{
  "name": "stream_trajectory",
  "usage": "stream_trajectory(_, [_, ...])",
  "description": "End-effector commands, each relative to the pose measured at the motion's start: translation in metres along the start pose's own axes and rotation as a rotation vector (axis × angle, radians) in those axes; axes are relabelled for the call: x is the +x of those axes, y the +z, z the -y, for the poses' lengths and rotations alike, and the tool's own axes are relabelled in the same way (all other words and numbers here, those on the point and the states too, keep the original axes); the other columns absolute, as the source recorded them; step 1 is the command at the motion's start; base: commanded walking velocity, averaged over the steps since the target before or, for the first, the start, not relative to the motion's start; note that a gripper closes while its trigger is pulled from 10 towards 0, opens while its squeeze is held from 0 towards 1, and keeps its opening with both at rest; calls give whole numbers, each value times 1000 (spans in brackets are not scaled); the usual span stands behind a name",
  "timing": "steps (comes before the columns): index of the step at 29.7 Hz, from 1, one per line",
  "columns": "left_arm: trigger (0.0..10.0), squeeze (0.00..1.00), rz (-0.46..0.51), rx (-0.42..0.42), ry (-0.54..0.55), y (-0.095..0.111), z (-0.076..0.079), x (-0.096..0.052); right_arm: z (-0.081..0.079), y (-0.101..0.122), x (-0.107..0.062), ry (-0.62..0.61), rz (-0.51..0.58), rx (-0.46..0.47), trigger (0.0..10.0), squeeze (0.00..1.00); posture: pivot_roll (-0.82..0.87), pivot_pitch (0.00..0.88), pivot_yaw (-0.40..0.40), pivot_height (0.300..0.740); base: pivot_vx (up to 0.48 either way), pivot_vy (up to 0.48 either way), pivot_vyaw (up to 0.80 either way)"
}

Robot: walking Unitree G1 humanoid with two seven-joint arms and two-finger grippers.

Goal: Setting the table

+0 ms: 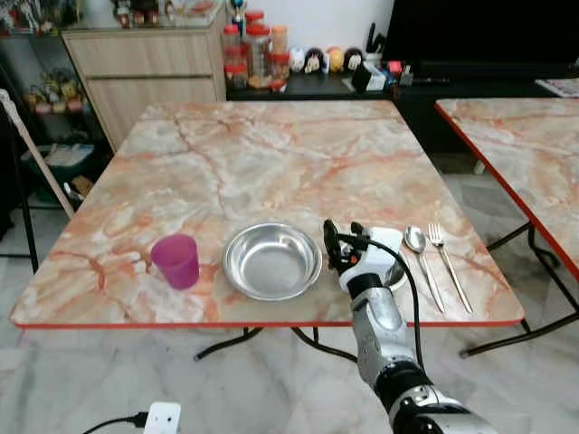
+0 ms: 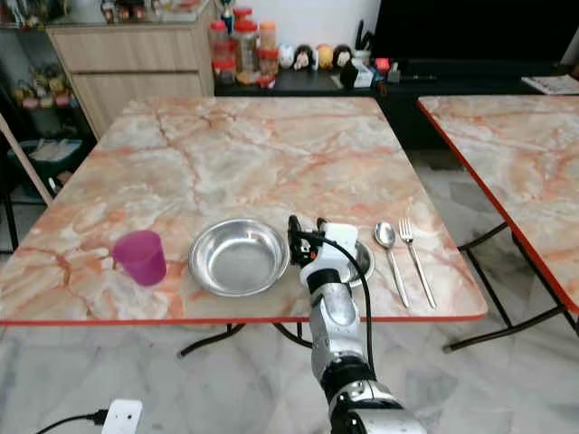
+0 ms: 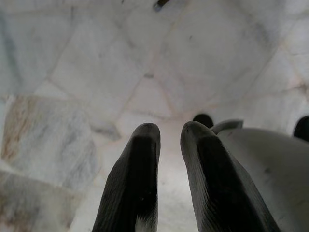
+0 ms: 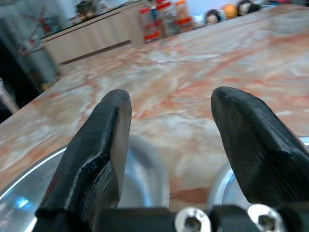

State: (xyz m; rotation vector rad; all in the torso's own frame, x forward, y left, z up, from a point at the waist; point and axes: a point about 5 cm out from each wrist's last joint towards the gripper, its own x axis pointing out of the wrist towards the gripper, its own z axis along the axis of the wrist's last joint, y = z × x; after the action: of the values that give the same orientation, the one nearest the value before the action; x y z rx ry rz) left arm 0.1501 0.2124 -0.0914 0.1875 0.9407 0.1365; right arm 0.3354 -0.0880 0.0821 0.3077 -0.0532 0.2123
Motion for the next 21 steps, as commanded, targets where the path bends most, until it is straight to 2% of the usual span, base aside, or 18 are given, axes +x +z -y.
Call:
stream_trajectory(1, [10000,0,-30,8,13,-8,-5,-2,-8,5,3,21,28,20,10000,0,102,19,-13,740,0,0,0])
stream_trajectory(12, [10000,0,-11,0,10,-5,-5,-1,-19,4,-3,58,4,76,10000,0,107,22,-15,740,0,0,0])
stream_trajectory(16, [10000,0,-14,7,9,-7,-7,-2,-18,9,-7,10,5,145,10000,0,97,30,-11,740,0,0,0])
stream_trajectory(21, [10000,0,-18,16,4,-8,-6,-2,-19,4,-10,-59,-72,222,10000,0,86,42,-5,740,0,0,0])
